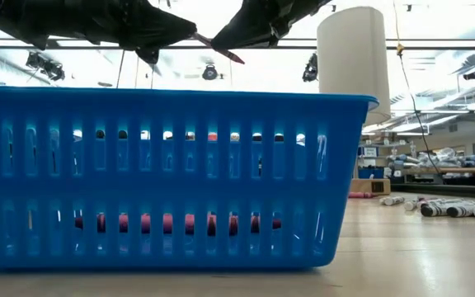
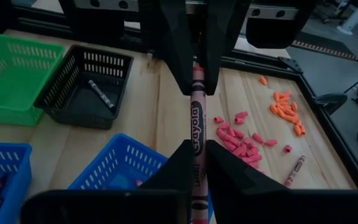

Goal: Sort crayons
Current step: Put the pink crayon into the top blue bin

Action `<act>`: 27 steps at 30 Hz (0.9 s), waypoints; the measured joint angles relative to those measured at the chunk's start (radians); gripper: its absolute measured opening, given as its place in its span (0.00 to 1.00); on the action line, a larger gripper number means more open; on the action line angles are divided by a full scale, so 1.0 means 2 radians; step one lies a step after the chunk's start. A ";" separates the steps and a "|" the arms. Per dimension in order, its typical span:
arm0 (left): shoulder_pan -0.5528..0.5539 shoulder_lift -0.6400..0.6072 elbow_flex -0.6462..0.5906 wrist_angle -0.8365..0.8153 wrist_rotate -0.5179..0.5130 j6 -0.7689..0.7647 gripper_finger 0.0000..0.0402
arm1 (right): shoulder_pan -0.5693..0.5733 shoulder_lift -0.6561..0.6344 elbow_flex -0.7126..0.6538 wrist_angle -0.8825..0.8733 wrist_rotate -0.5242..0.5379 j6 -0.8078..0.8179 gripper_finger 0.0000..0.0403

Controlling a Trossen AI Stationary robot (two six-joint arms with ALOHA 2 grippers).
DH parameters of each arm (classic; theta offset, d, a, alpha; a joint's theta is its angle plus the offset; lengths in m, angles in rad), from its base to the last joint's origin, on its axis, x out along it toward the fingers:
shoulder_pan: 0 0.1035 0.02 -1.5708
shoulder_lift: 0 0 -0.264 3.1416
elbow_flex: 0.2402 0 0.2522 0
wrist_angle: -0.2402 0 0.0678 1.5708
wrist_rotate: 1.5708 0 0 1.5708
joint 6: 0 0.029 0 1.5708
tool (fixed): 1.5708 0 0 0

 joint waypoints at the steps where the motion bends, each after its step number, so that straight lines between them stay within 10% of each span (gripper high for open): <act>1: 0.000 0.000 0.000 0.000 0.000 0.000 0.06 | 0.000 0.000 0.000 0.000 0.000 0.000 0.11; 27: -0.029 0.000 0.000 -0.127 -0.034 -0.094 0.09 | 0.000 -0.065 0.000 -0.142 0.037 0.073 0.32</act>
